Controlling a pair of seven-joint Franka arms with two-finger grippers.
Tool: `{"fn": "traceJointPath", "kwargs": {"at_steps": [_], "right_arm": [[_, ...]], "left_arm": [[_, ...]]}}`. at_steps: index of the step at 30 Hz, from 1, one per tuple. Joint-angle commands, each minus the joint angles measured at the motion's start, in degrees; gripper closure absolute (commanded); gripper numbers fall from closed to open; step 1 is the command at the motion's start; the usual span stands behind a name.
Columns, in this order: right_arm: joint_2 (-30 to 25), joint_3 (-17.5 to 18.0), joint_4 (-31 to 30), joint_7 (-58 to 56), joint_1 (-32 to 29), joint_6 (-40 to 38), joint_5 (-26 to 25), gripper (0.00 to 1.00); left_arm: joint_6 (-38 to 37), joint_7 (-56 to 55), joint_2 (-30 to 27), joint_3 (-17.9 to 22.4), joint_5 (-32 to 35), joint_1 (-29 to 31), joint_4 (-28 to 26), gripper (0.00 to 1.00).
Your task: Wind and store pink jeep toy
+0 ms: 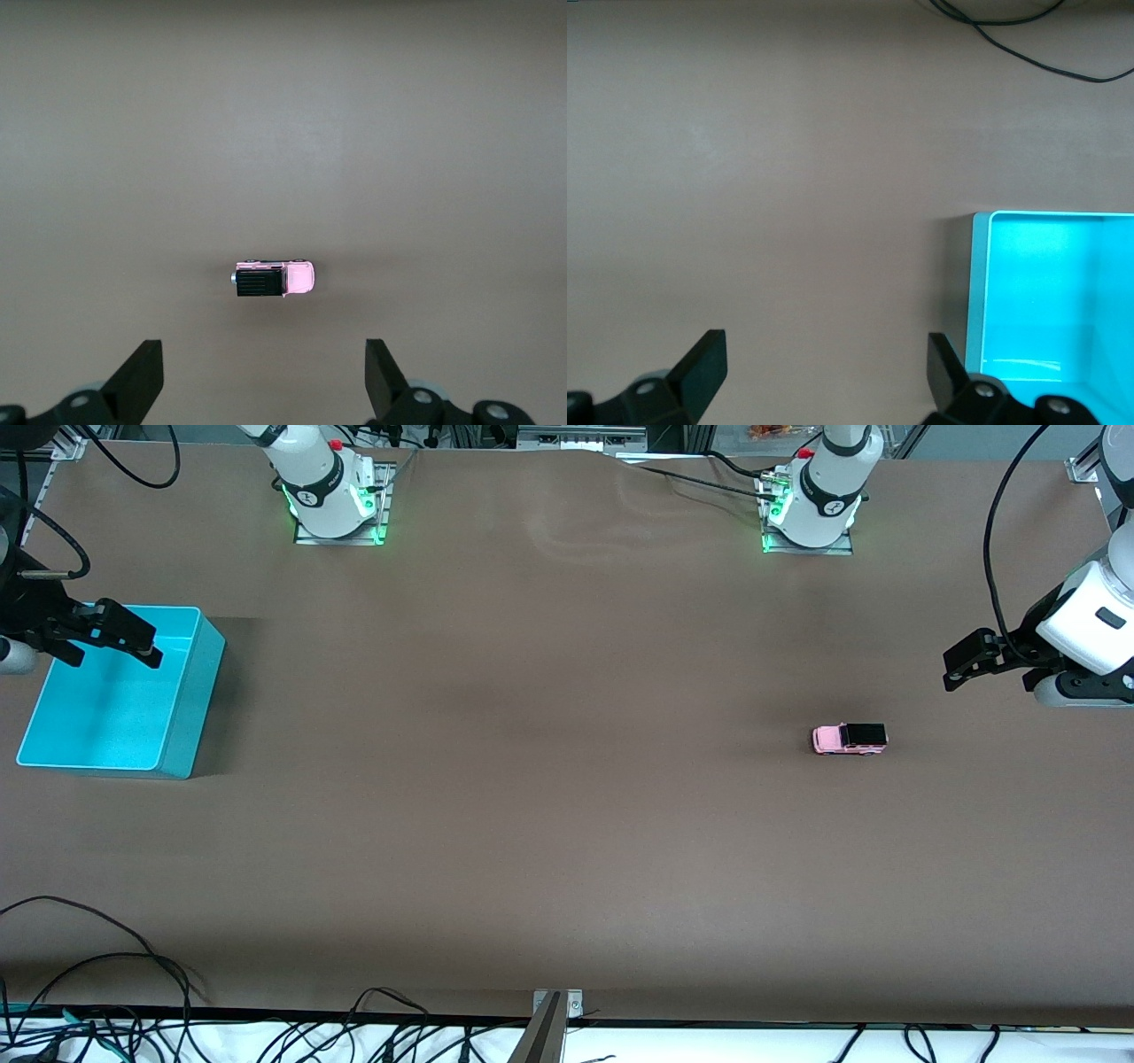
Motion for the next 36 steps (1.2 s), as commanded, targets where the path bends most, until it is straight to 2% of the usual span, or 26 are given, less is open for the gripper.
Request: {"fn": "traceJointPath", "kwargs": {"at_steps": [1,36], "right_arm": [[0.0,0.1,1.0,0.2,0.1,-0.9,-0.4,0.00],[0.5,0.0,1.3,0.2,0.0,-0.7,-0.2,0.00]], "left_arm": [[-1.6,2.1,0.6,0.1,-2.2,0.0,1.8,0.00],[-1.5,1.2,0.9,0.0,-3.1,-0.1,2.1,0.00]]}}
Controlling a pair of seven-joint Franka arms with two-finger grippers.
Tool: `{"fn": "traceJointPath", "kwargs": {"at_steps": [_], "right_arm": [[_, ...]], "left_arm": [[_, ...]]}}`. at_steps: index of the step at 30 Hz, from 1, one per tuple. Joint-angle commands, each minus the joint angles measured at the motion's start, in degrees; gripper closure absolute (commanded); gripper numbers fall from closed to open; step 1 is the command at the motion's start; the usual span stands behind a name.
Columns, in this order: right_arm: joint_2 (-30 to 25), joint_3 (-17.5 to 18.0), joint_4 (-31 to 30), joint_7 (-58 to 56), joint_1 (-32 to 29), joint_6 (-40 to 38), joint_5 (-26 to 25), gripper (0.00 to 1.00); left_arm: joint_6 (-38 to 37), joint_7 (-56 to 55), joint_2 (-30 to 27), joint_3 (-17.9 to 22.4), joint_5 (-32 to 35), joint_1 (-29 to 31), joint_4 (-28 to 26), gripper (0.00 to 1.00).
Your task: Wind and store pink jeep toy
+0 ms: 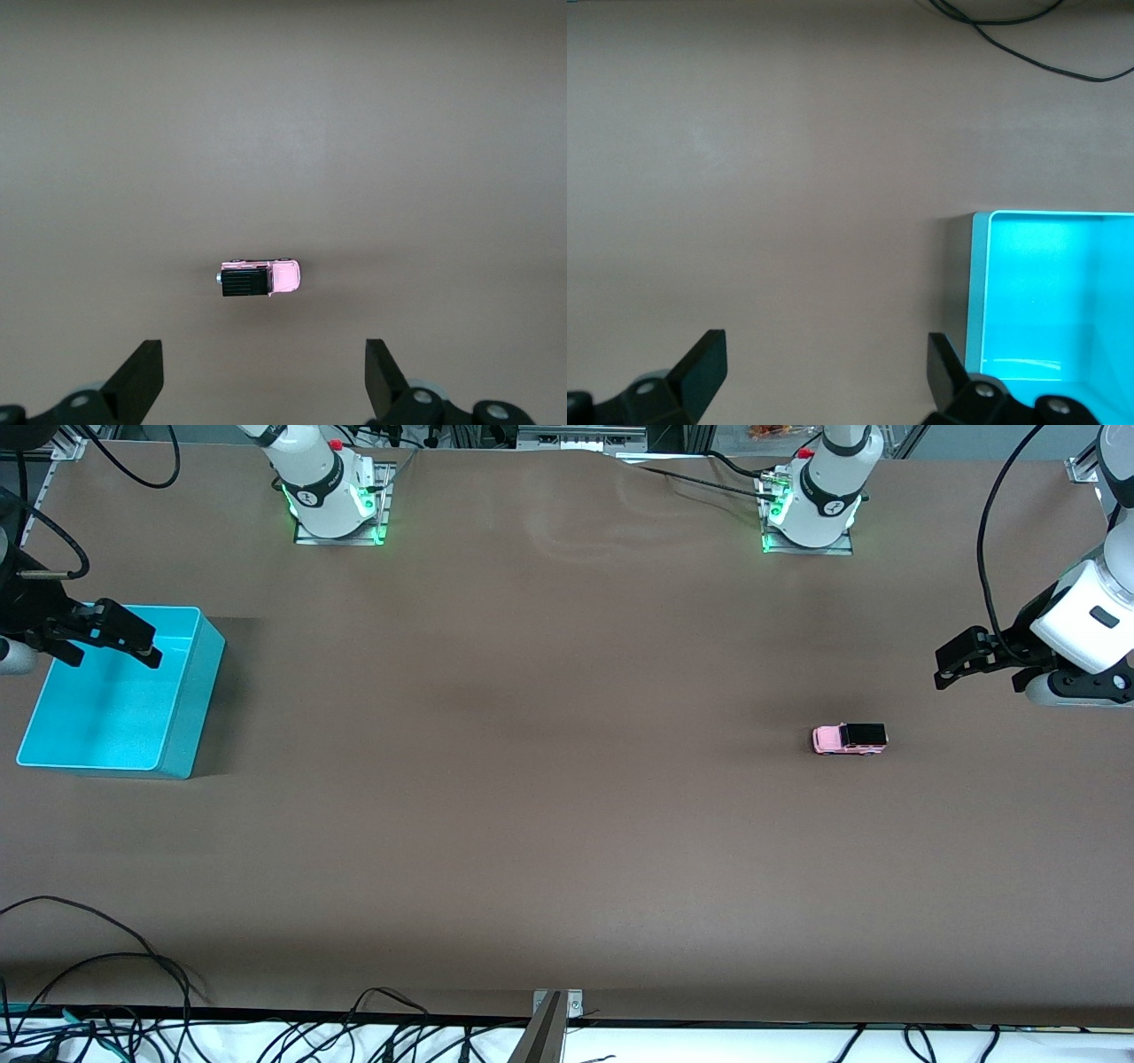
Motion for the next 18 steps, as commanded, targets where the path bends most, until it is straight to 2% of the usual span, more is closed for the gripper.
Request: {"fn": "traceJointPath", "kwargs": {"at_steps": [1,18], "right_arm": [[0.4,0.1,1.3,0.2,0.0,-0.7,-0.2,0.00],[0.5,0.1,1.3,0.3,0.0,-0.5,0.0,0.00]], "left_arm": [[-1.3,0.7,0.9,0.3,-1.1,0.0,2.1,0.00],[-2.8,1.1,0.6,0.6,-0.7,0.8,2.3,0.00]]}}
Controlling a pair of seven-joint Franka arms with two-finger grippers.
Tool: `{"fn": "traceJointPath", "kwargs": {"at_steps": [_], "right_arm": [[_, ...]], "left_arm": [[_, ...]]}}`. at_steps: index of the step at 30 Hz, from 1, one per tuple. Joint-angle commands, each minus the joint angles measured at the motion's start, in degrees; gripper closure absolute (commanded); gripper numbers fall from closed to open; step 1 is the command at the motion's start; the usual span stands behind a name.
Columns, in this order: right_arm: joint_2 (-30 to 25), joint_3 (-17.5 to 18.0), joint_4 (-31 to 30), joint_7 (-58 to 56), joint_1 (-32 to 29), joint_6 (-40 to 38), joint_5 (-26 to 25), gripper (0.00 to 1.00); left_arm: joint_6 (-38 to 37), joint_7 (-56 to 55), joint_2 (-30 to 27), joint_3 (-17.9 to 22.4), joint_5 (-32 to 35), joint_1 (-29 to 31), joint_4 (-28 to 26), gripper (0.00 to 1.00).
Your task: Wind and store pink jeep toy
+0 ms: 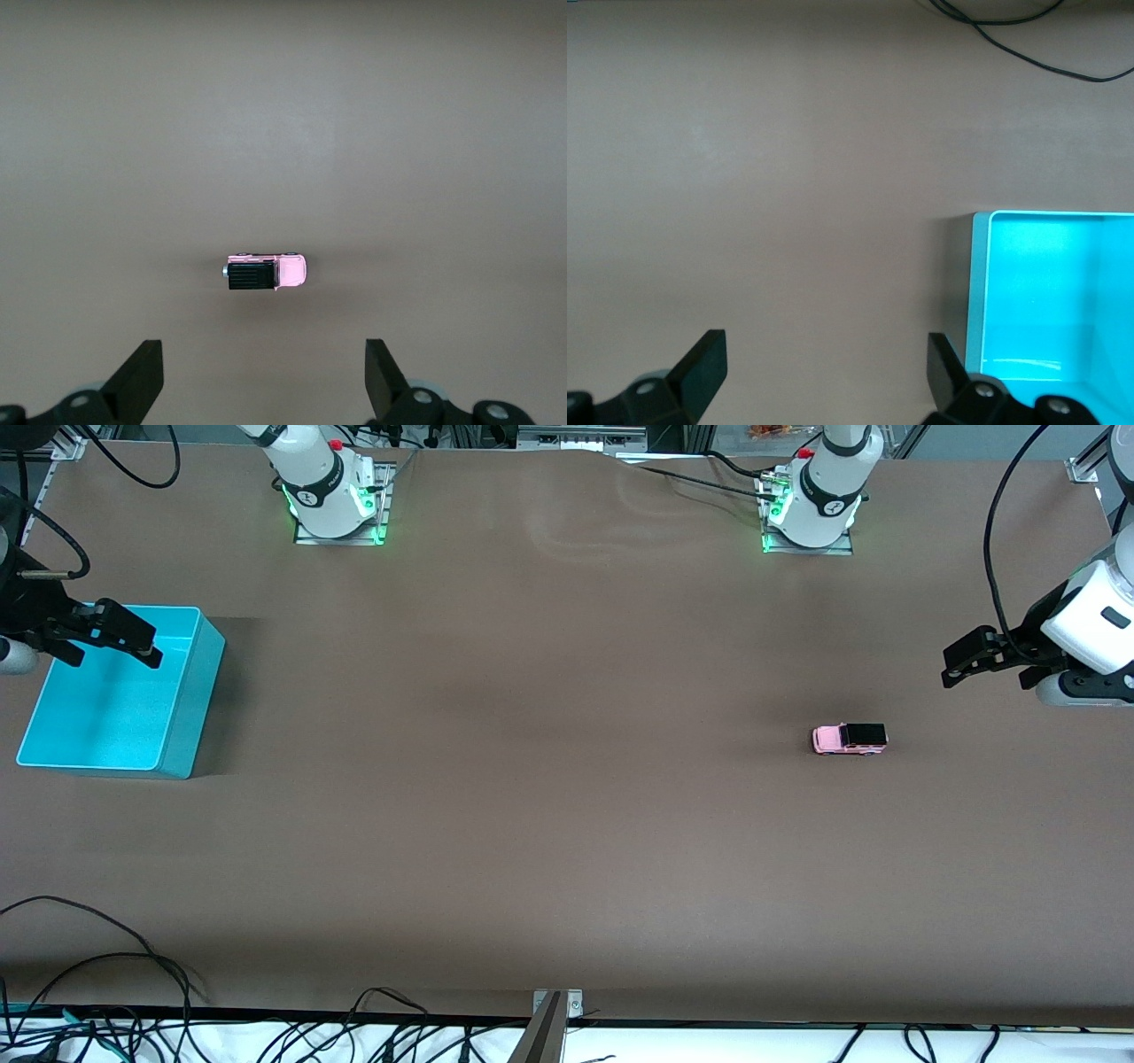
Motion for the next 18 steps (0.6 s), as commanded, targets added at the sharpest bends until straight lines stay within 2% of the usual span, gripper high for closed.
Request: {"fn": "traceJointPath", "kwargs": {"at_steps": [1,18], "right_arm": [[0.5,0.1,1.3,0.2,0.0,-0.5,0.0,0.00],[0.4,0.0,1.3,0.2,-0.1,-0.6,-0.2,0.00]], "left_arm": [[-1.8,0.9,0.7,-0.1,-0.7,0.2,2.1,0.00],[-2.8,0.6,0.6,0.0,0.0,0.7,2.1,0.00]]}}
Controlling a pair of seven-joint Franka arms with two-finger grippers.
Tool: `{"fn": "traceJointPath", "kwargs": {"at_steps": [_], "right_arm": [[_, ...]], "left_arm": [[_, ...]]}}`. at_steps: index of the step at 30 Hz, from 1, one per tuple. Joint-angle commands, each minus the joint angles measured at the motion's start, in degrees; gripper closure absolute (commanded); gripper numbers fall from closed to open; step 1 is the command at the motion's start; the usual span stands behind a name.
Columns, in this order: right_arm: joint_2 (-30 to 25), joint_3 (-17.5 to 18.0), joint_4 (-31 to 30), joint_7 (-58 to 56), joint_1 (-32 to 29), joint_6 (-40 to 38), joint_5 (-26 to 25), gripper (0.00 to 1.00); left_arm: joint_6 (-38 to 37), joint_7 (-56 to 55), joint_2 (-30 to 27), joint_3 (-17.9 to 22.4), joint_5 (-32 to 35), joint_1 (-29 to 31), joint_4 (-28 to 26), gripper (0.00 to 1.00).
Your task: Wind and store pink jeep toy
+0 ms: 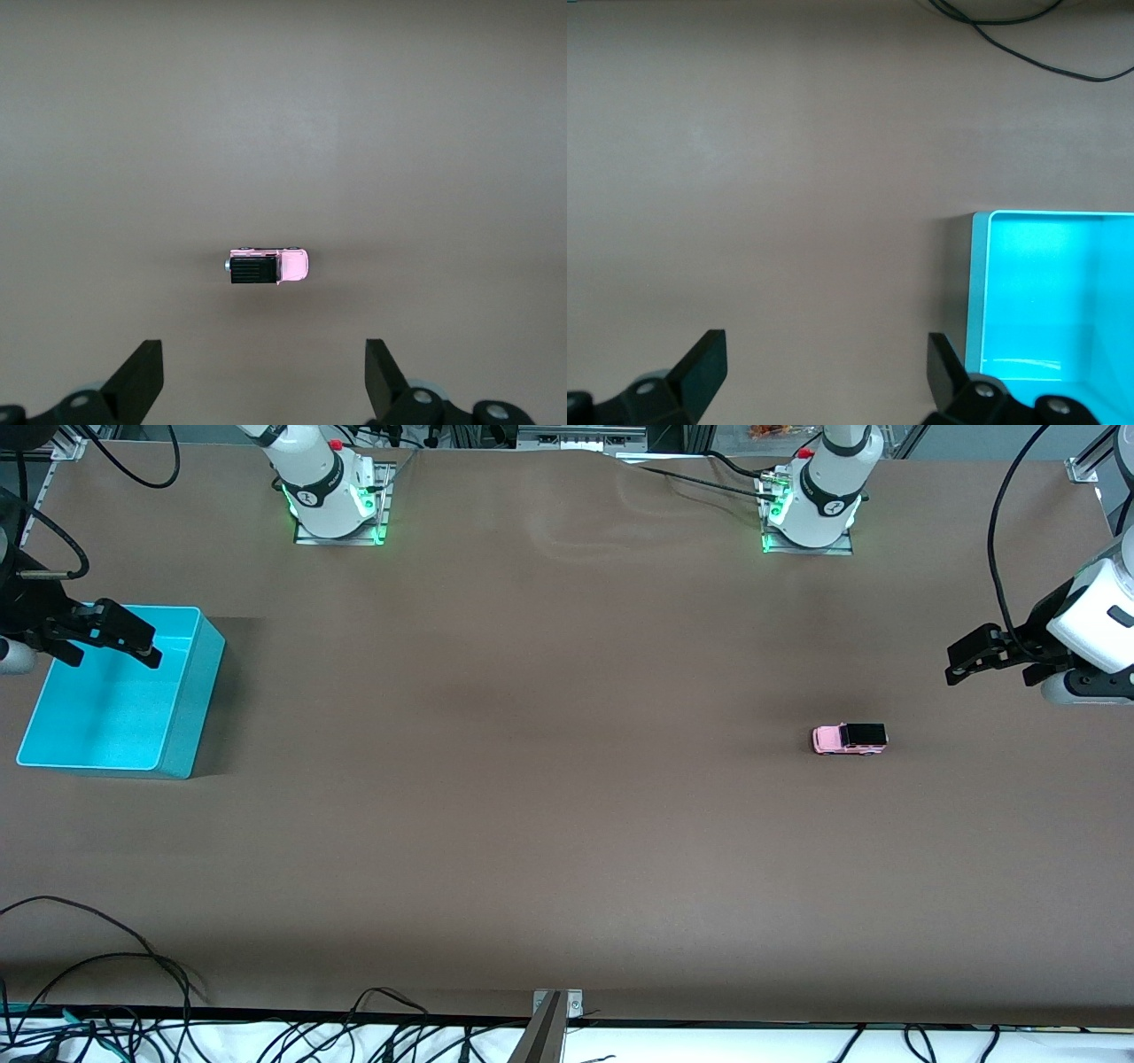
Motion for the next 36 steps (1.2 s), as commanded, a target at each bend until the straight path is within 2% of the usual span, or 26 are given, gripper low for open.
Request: {"fn": "traceJointPath", "kwargs": {"at_steps": [1,36], "right_arm": [[0.4,0.0,1.3,0.1,-0.1,-0.6,-0.2,0.00],[0.3,-0.2,1.3,0.0,-0.1,-0.8,-0.3,0.00]], "left_arm": [[-1.7,0.7,0.8,-0.1,0.0,0.5,1.8,0.00],[-1.7,1.6,1.3,0.0,-0.3,1.2,0.9,0.00]]}}
